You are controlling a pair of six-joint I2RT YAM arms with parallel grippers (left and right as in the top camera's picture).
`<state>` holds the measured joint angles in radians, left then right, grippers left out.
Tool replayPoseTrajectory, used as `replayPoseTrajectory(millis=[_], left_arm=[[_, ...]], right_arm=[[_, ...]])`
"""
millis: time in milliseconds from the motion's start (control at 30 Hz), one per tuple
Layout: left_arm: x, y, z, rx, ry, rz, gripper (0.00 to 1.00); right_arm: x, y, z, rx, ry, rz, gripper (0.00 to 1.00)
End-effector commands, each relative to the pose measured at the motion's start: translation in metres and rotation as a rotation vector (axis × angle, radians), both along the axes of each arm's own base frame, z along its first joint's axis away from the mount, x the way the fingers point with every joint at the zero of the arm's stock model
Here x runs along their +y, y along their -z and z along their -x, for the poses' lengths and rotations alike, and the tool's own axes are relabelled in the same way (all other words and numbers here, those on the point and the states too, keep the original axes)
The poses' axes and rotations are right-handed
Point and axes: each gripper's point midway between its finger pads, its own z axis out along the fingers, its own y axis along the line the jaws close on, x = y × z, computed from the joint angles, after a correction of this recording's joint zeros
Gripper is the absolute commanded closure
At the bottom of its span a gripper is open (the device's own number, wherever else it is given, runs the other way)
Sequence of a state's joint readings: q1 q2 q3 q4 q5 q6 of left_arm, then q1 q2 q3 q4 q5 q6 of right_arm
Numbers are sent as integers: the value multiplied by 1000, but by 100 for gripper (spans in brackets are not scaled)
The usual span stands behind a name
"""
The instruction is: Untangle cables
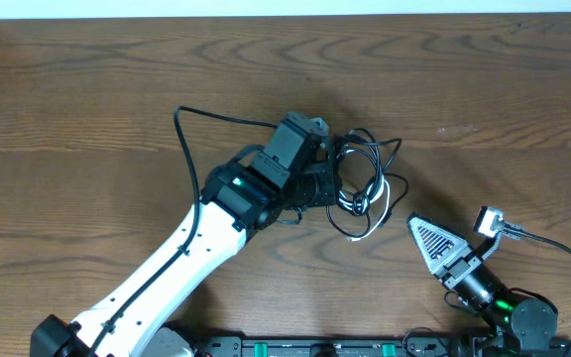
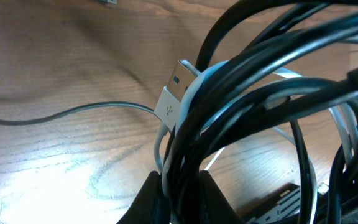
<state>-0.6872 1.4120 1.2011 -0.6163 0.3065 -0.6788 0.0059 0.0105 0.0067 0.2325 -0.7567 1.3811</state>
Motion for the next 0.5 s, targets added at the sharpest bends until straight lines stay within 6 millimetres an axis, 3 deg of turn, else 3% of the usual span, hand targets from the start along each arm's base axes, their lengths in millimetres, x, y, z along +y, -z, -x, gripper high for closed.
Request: replayPoseTrajectory(millis=[0, 467], left_arm=[[-4, 0, -2, -44, 4, -31, 92], [-33, -3, 23, -84, 97, -29, 92]], right_arm=[[0, -5, 0, 17, 5, -50, 56], [-1, -6, -5, 25, 43, -73, 66]])
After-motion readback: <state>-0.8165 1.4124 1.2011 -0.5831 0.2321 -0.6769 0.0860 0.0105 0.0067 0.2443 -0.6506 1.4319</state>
